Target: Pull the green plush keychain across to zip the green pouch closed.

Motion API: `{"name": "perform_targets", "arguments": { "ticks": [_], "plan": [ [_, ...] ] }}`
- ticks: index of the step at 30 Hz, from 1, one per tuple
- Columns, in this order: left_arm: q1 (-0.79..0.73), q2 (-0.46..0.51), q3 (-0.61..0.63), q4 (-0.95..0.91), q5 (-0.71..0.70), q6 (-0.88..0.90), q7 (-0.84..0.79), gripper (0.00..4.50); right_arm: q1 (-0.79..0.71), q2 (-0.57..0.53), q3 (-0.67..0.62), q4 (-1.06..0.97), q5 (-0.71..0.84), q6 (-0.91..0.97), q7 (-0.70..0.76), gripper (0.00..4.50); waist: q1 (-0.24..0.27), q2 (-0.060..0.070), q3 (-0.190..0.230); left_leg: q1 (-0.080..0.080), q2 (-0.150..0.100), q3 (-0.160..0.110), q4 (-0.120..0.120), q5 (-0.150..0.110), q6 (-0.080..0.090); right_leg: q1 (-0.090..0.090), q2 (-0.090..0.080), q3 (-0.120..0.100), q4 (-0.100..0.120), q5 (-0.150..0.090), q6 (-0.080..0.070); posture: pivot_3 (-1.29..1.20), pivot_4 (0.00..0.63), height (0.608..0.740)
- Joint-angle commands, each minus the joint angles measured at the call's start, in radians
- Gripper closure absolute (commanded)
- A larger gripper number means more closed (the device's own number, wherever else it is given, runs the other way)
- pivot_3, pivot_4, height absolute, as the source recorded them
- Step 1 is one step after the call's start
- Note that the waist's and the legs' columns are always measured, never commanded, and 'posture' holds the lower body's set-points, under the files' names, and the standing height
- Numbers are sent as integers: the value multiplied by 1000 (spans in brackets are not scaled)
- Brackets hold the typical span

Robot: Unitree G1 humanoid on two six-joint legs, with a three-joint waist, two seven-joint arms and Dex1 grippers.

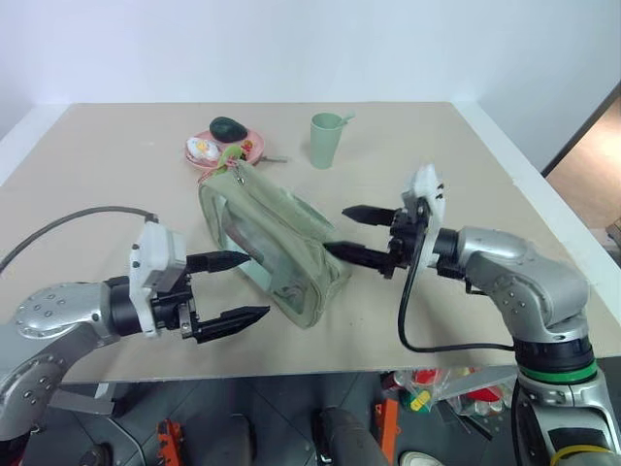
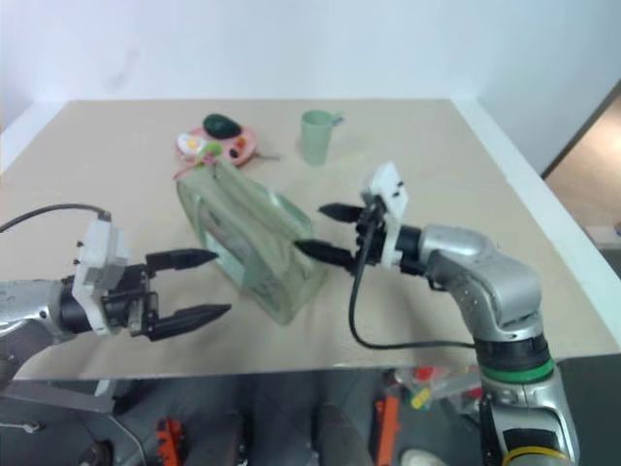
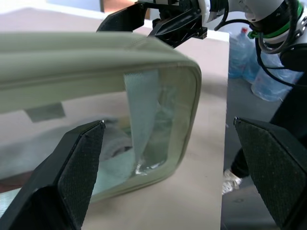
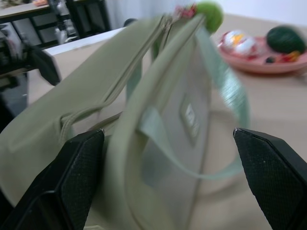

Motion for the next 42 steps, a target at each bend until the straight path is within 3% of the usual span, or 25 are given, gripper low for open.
{"name": "perform_targets", "arguments": {
  "ticks": [1, 2, 3, 9, 13, 15, 18, 21, 26, 31, 36, 42],
  "plan": [
    [-17, -9, -1, -9, 16, -26, 0, 55, 16, -3, -18, -12, 14, 5, 6, 39, -1, 0, 0, 0, 0, 0, 1, 0, 0, 0, 0, 0, 0, 0, 0, 0, 150, 740],
    [-18, -10, -3, -8, 20, -26, 0, 55, 21, -5, -17, -8, 11, 1, 10, 39, -1, 0, 0, 0, 0, 0, 1, 0, 0, 0, 0, 0, 0, 0, 0, 0, 150, 740],
    [-19, -12, -5, -7, 24, -27, -1, 0, 24, -5, -17, -5, 8, -3, 11, 557, -1, 0, 0, 1, 0, 0, 1, 0, 0, 0, 0, 0, 0, 0, 0, 0, 150, 740],
    [-24, -22, -19, 1, 56, -32, -4, 0, 19, 10, -25, 12, 11, -7, 4, 2505, -2, 0, 0, 2, 1, 0, 1, 0, 0, 1, 1, 0, 0, 1, -1, 0, 150, 740],
    [-30, -28, -31, 3, 71, -33, -4, 0, 10, 8, -20, 21, 8, -17, 23, 4040, -2, 0, 0, 1, 1, 0, 1, 0, 0, 1, 1, 0, 0, 1, -1, 0, 150, 740],
    [-35, -34, -34, 3, 74, -31, 1, 0, 2, 4, -15, 32, 5, -27, 41, 4398, -1, 0, 0, 1, 1, 0, 1, 0, 0, 1, 1, 0, 0, 1, -1, 0, 150, 740],
    [-48, -43, -41, 4, 77, -26, 8, 0, -48, -15, 6, 86, -18, -68, 116, 4398, -2, 0, 0, 1, 1, 0, 1, 0, 0, 1, 1, 0, 0, 1, -1, 0, 150, 740],
    [-63, -49, -50, 10, 82, -24, 7, 0, -166, -69, 77, 222, -95, -188, 310, 4398, -3, 1, 0, 1, 1, 1, 1, 0, 0, 0, 1, 1, 0, 1, 0, 0, 150, 740],
    [-100, -66, -82, 18, 95, -20, 9, 0, -476, -74, 216, 695, -319, -534, 602, 4398, -6, 1, 0, 2, 1, 1, 2, 0, 0, 1, 2, 1, 0, 2, 0, 0, 150, 740],
    [-105, -86, -105, 7, 107, -24, 22, 0, -746, 34, 229, 1220, -456, -824, 681, 4398, -8, 0, 0, 1, 1, 1, 0, 0, 0, 0, 2, 1, 0, 2, -1, 0, 150, 740],
    [-77, -123, -93, -14, 118, -29, 79, 0, -828, 91, 184, 1427, -507, -936, 692, 4398, -5, 1, 0, 1, 1, 1, 0, -3, 4, 0, 1, 0, 0, 2, 3, 0, 150, 740],
    [-65, -154, -86, -22, 126, -33, 132, 0, -832, 86, 73, 1421, -455, -856, 689, 2444, -5, 1, 1, 1, 1, 1, 0, -4, 4, 0, 1, 1, 2, 2, 3, 0, 150, 740]
  ]
}}
